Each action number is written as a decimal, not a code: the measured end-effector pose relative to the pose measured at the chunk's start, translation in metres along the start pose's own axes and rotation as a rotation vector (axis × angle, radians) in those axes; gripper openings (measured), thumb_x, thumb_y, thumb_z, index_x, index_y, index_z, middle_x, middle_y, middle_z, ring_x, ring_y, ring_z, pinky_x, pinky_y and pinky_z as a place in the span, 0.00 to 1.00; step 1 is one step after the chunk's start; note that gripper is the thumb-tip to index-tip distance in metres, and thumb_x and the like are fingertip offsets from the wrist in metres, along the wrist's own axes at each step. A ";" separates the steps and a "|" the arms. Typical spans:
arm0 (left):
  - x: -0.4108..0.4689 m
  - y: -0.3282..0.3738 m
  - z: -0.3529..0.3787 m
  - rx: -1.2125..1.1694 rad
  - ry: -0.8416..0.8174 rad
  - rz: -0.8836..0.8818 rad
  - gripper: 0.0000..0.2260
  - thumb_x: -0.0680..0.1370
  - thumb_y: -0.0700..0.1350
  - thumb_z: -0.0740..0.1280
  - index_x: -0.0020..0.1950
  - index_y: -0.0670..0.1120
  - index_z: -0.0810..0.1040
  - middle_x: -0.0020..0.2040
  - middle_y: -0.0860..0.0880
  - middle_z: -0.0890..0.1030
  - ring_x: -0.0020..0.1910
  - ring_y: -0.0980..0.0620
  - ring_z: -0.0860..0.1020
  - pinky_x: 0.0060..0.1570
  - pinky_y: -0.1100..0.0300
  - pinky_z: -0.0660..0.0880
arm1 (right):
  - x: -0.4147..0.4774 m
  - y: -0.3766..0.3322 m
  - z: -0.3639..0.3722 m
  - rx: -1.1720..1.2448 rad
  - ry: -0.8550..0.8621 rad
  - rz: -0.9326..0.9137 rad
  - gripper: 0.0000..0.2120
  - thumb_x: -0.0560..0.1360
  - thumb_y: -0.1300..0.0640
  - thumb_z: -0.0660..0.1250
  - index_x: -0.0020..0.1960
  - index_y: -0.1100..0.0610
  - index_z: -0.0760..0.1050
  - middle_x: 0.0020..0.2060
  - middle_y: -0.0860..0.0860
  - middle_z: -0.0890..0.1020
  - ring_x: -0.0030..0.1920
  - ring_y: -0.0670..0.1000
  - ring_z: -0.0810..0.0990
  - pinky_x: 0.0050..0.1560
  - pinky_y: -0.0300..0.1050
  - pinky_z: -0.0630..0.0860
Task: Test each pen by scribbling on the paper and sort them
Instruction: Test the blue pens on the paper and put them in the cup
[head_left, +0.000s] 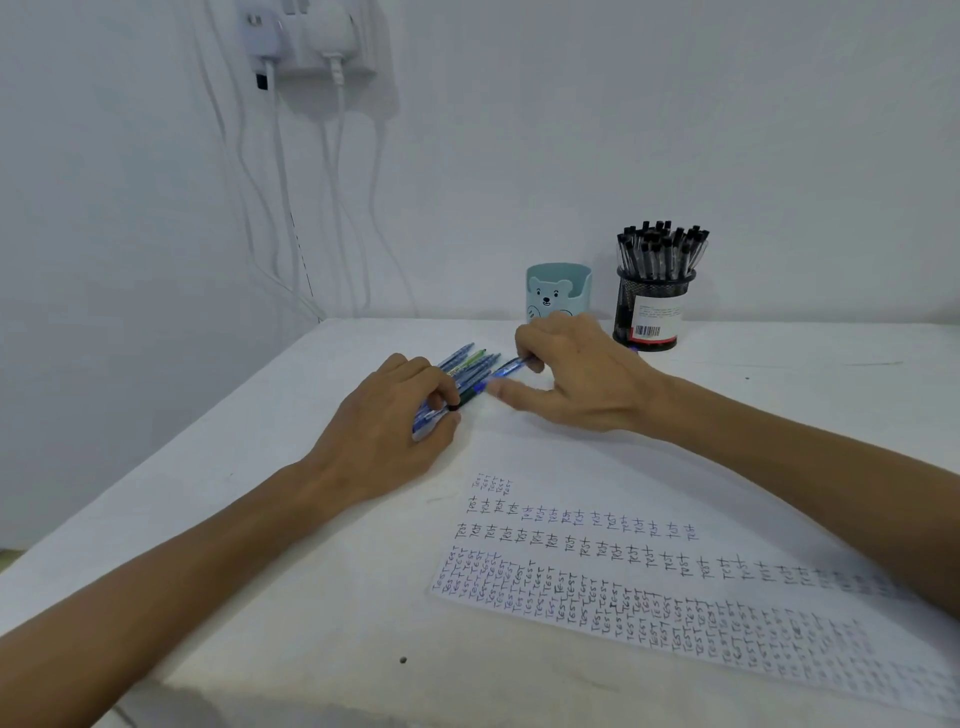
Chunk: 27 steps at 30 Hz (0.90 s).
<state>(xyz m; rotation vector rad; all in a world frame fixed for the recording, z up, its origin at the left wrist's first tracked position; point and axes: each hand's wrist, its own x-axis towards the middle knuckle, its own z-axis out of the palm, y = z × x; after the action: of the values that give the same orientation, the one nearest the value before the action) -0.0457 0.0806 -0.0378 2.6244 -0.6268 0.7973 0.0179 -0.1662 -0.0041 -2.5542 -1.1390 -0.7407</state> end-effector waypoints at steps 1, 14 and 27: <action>0.000 0.000 0.000 -0.005 -0.005 0.003 0.05 0.78 0.48 0.70 0.53 0.52 0.79 0.46 0.59 0.77 0.48 0.59 0.70 0.46 0.72 0.66 | 0.000 -0.003 0.000 -0.005 0.021 0.025 0.31 0.74 0.28 0.59 0.39 0.58 0.68 0.33 0.49 0.71 0.38 0.52 0.67 0.45 0.48 0.63; 0.001 0.007 -0.009 -0.033 -0.168 0.273 0.10 0.80 0.57 0.67 0.58 0.55 0.77 0.57 0.60 0.77 0.57 0.55 0.72 0.54 0.53 0.71 | -0.002 -0.019 0.002 0.237 0.165 -0.116 0.24 0.76 0.41 0.69 0.34 0.57 0.65 0.30 0.49 0.68 0.34 0.50 0.66 0.39 0.39 0.61; 0.003 0.006 -0.022 0.004 -0.437 0.262 0.37 0.69 0.78 0.65 0.72 0.60 0.72 0.69 0.67 0.70 0.72 0.62 0.62 0.69 0.59 0.61 | -0.032 -0.030 -0.008 1.056 -0.100 0.585 0.12 0.81 0.52 0.69 0.43 0.60 0.78 0.36 0.60 0.83 0.32 0.56 0.75 0.26 0.43 0.69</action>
<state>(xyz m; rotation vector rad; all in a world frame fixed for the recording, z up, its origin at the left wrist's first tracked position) -0.0557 0.0839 -0.0180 2.7728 -1.1017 0.2800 -0.0252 -0.1696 -0.0142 -1.8123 -0.4947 0.1403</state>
